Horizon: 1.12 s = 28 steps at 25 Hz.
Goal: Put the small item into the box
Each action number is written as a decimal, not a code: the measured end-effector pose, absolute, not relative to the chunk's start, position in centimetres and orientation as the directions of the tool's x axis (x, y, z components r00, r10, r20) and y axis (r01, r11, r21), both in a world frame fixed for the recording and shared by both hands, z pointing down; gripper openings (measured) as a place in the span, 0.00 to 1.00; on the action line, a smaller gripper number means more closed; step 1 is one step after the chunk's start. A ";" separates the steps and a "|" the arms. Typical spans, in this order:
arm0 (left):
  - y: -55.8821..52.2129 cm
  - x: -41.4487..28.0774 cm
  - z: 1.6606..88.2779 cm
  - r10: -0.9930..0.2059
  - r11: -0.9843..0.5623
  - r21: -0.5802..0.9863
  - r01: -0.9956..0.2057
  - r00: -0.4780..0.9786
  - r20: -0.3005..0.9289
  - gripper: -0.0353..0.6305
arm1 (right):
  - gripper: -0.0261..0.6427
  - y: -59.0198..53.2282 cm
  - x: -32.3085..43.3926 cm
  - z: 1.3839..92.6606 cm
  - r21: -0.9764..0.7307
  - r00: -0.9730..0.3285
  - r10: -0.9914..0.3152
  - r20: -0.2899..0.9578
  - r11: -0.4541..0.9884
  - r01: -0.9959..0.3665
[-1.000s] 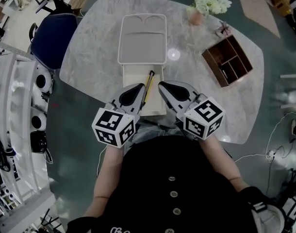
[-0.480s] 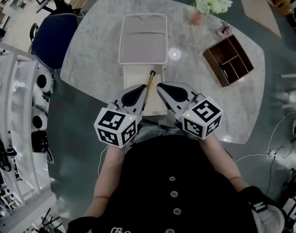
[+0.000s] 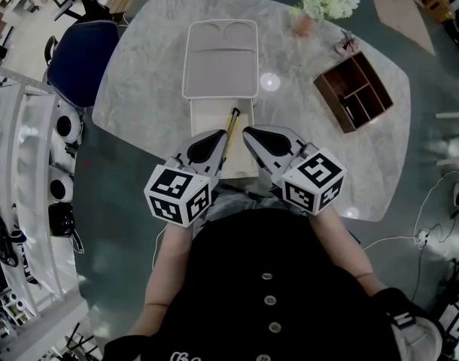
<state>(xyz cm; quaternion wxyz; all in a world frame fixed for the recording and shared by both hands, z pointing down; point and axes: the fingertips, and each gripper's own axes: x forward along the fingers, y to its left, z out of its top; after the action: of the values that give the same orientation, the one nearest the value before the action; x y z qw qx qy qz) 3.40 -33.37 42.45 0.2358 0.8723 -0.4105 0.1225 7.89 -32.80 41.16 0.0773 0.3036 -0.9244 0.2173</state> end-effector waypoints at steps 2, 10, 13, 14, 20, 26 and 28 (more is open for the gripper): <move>-33.3 3.4 42.5 -0.657 -0.553 0.310 -0.773 0.634 0.409 0.08 | 0.04 -32.7 7.7 41.3 -0.352 -0.806 -0.523 0.278 0.725 -0.592; -33.1 3.2 42.8 -0.655 -0.546 0.320 -0.774 0.633 0.412 0.08 | 0.04 -32.4 7.2 41.6 -0.352 -0.815 -0.502 0.289 0.736 -0.578; -33.0 3.1 42.8 -0.657 -0.544 0.322 -0.775 0.632 0.411 0.08 | 0.04 -32.3 7.2 41.8 -0.351 -0.816 -0.497 0.295 0.738 -0.577; -33.0 3.1 42.9 -0.658 -0.543 0.323 -0.775 0.632 0.411 0.08 | 0.04 -32.2 7.2 41.8 -0.352 -0.817 -0.495 0.296 0.738 -0.575; -32.9 3.0 42.7 -0.660 -0.541 0.324 -0.776 0.631 0.408 0.08 | 0.04 -32.1 7.0 41.5 -0.353 -0.824 -0.488 0.289 0.745 -0.565; -32.9 2.7 42.8 -0.663 -0.535 0.329 -0.778 0.628 0.408 0.08 | 0.04 -32.2 7.2 41.7 -0.353 -0.820 -0.494 0.289 0.741 -0.571; -32.8 2.6 42.9 -0.665 -0.532 0.331 -0.779 0.627 0.406 0.08 | 0.04 -32.3 7.4 41.7 -0.353 -0.815 -0.502 0.289 0.735 -0.579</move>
<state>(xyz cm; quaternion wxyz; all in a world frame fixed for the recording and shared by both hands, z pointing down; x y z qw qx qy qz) 2.63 -32.81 42.86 0.2464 0.8676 -0.4162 0.1155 7.40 -32.31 41.66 0.0875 0.2914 -0.9273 0.2179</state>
